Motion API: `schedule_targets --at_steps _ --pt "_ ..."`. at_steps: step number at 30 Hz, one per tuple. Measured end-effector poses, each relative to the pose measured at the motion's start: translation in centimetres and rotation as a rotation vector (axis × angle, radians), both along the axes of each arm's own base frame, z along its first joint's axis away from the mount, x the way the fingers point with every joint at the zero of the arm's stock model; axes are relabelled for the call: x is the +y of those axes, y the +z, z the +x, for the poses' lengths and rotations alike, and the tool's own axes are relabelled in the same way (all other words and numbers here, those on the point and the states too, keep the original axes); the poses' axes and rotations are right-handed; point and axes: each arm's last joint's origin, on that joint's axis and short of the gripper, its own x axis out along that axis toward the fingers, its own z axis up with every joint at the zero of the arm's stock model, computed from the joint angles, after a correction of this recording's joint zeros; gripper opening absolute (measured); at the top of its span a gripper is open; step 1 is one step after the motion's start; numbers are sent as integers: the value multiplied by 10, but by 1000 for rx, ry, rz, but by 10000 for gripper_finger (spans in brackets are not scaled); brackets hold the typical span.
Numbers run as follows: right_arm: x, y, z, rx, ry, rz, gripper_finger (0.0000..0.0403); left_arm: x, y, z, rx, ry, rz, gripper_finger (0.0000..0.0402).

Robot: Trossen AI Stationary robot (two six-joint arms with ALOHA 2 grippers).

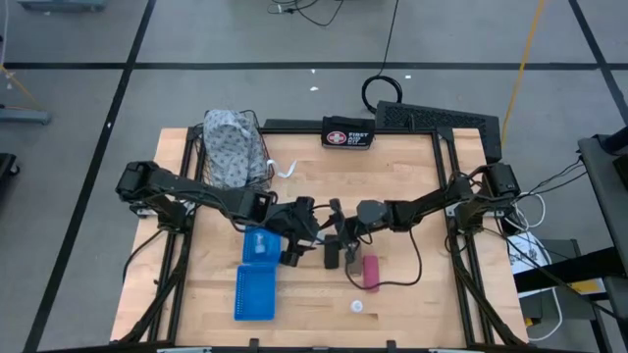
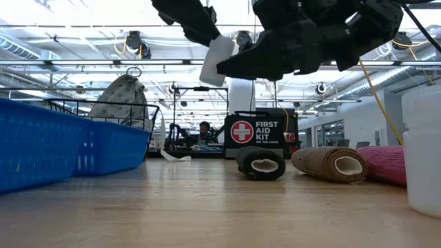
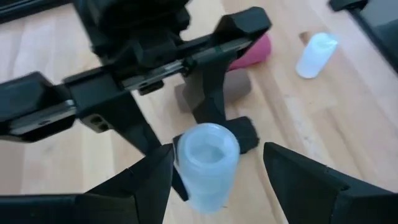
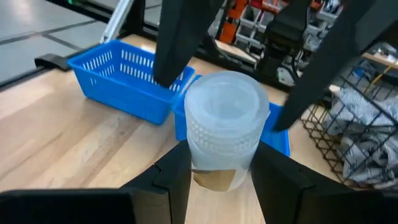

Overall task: Pick & Place Medicine items
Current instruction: Put the top white pill bottle into the top blue basket

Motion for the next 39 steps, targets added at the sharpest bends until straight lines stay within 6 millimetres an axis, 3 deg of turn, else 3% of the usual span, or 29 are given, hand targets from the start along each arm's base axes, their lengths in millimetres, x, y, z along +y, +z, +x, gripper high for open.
schedule_targets --at_steps 6,16,22,28,37,39 --pt "0 0 0 2 -20 -6 137 1 0 0 -4 15 13 245" --pt "-1 -1 0 12 -23 0 137 1 -1 1 -4 41 17 129" --pt "-1 -3 -1 28 -30 10 137 -1 -4 2 0 54 32 139" --pt "0 -2 0 16 -23 11 141 -3 -3 2 -8 59 46 122" --pt "-1 1 0 -4 -30 25 169 0 13 -7 -48 65 38 122" --pt "-1 0 0 3 -28 25 170 1 21 -12 -73 66 43 97"
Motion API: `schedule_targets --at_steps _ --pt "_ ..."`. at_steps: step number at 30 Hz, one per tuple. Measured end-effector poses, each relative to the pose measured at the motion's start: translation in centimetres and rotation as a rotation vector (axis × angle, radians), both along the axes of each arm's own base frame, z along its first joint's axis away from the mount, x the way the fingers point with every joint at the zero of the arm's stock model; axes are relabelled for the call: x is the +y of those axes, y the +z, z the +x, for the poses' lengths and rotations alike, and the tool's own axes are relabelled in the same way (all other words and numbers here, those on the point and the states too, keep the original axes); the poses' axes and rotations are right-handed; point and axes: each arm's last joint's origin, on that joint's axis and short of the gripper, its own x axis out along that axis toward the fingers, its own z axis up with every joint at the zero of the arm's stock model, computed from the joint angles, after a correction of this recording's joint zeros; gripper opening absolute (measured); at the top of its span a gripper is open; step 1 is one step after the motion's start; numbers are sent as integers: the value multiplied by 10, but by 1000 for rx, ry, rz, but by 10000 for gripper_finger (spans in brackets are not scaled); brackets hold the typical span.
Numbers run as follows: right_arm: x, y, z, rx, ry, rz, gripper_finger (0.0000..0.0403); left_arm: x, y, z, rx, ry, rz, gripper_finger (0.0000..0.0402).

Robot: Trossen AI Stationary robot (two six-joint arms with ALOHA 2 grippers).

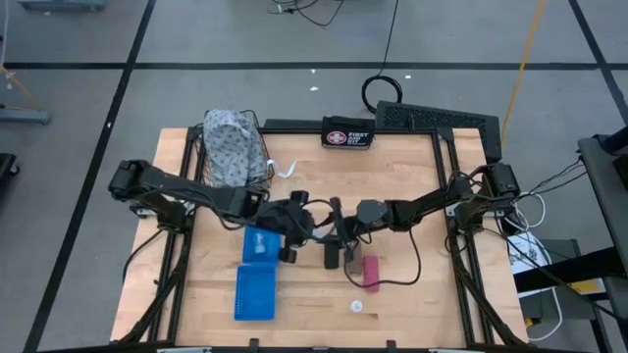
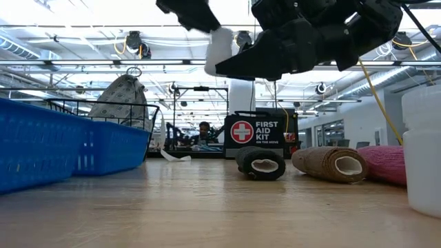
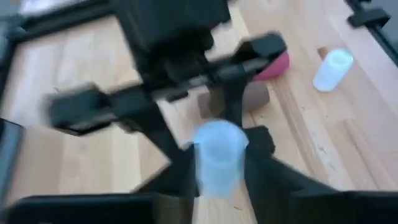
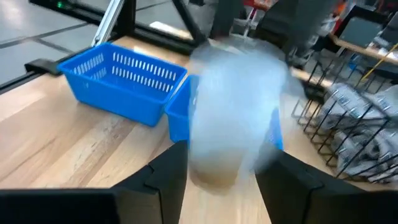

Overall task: Pick & Place Medicine items
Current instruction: Put the top white pill bottle into the top blue basket

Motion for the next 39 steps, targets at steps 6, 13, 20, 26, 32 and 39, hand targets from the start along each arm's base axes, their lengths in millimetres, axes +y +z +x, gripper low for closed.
schedule_targets --at_steps 6,13,20,26,32,39 --pt "0 -1 0 16 -5 32 167 2 28 -22 -65 12 -10 0" --pt "0 -3 -1 40 -11 42 167 2 35 -37 -29 97 -15 0" --pt "-11 20 -35 268 -263 -75 169 3 22 -38 60 196 -30 10" --pt "-42 50 -98 513 -591 60 198 4 10 -36 73 211 -28 25" --pt "-97 32 -146 674 -907 90 252 10 -4 -32 43 226 -30 18" --pt "-183 -12 -193 686 -1139 280 271 17 -8 -28 -4 240 -79 3"
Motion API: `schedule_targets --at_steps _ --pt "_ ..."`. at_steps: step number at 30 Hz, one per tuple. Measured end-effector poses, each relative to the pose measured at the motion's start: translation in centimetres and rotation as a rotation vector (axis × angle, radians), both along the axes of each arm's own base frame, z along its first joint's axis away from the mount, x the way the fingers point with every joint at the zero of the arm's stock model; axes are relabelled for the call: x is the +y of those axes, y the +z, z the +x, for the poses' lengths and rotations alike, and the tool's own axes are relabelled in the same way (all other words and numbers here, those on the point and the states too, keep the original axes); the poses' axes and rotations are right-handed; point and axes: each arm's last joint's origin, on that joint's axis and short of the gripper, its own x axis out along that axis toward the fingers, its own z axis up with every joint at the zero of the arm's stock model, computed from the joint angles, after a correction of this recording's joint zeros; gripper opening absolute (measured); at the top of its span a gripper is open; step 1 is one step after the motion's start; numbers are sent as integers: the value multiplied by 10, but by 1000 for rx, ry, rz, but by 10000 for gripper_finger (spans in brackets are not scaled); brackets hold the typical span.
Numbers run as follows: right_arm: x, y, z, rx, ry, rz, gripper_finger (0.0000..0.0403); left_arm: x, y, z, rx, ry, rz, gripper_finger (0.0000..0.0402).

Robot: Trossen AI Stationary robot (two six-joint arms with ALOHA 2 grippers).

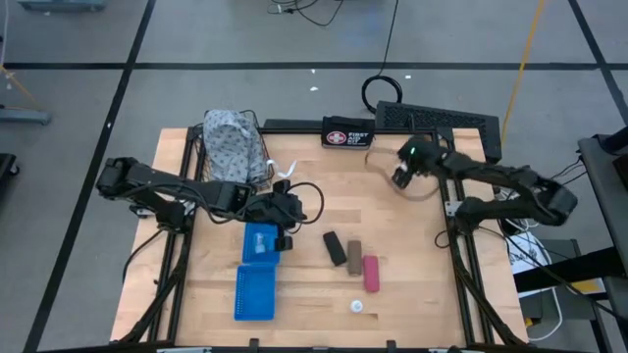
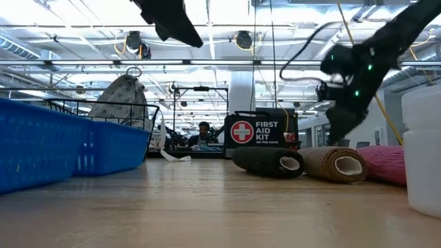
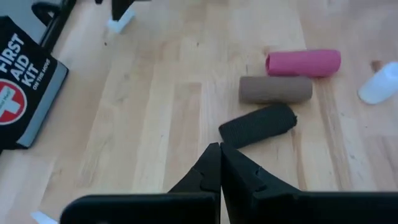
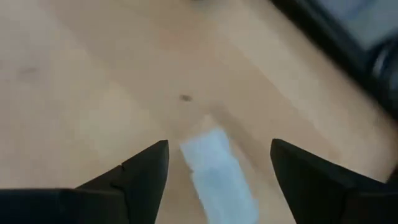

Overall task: Pick & Place Medicine items
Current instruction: Put the top white pill bottle into the top blue basket

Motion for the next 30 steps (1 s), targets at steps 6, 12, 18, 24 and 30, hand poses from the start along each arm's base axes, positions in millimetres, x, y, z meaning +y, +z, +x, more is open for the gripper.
schedule_targets --at_steps 6,12,18,24,30 --pt "-29 -24 -23 -50 -23 202 249 0 0 0 2 6 -17 28" --pt "-28 -40 -15 5 27 259 209 0 0 0 3 3 -13 45" --pt "-21 -35 -6 -28 -6 251 141 0 0 0 -3 -12 5 46" --pt "9 -9 26 -248 215 227 138 6 10 9 -129 9 -13 46" --pt "77 26 78 -506 605 49 138 11 12 11 -147 -23 -91 55"
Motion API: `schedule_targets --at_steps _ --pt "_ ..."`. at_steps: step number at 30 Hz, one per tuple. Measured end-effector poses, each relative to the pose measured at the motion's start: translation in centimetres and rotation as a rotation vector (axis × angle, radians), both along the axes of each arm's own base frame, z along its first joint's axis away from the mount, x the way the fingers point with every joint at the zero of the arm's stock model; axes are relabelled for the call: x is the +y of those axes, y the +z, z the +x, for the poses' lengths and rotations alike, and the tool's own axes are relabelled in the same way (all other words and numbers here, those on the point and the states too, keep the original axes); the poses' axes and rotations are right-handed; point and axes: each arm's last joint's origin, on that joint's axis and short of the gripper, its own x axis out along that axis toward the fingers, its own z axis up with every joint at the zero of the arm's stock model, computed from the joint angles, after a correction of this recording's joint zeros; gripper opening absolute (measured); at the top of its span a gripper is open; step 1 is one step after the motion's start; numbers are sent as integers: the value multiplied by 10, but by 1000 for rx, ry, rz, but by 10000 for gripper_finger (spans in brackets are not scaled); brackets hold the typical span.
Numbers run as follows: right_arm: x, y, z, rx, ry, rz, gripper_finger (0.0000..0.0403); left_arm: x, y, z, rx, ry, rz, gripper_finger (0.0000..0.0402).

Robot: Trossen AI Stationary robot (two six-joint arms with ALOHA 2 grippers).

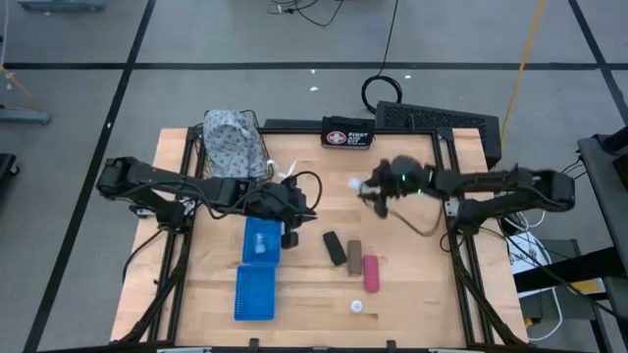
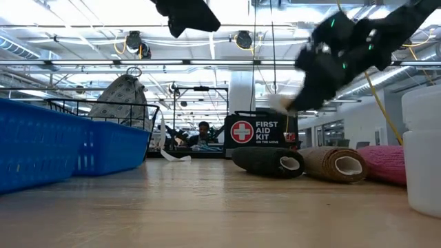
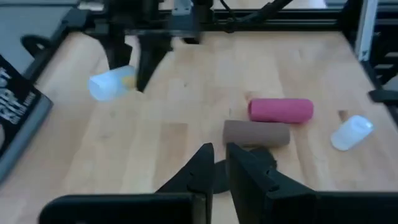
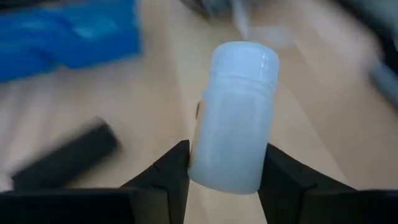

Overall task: Pick & Place Medicine items
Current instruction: Put the top white pill bottle into the top blue basket

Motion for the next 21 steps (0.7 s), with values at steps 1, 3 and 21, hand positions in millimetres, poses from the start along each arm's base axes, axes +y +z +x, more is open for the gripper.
schedule_targets --at_steps 1,3,21 --pt "14 4 7 -51 40 -45 138 2 0 0 1 5 -22 65" --pt "40 11 21 -157 111 -147 138 6 0 1 3 18 -45 93" --pt "93 -6 62 -434 184 -180 138 5 4 15 40 -56 -127 332"
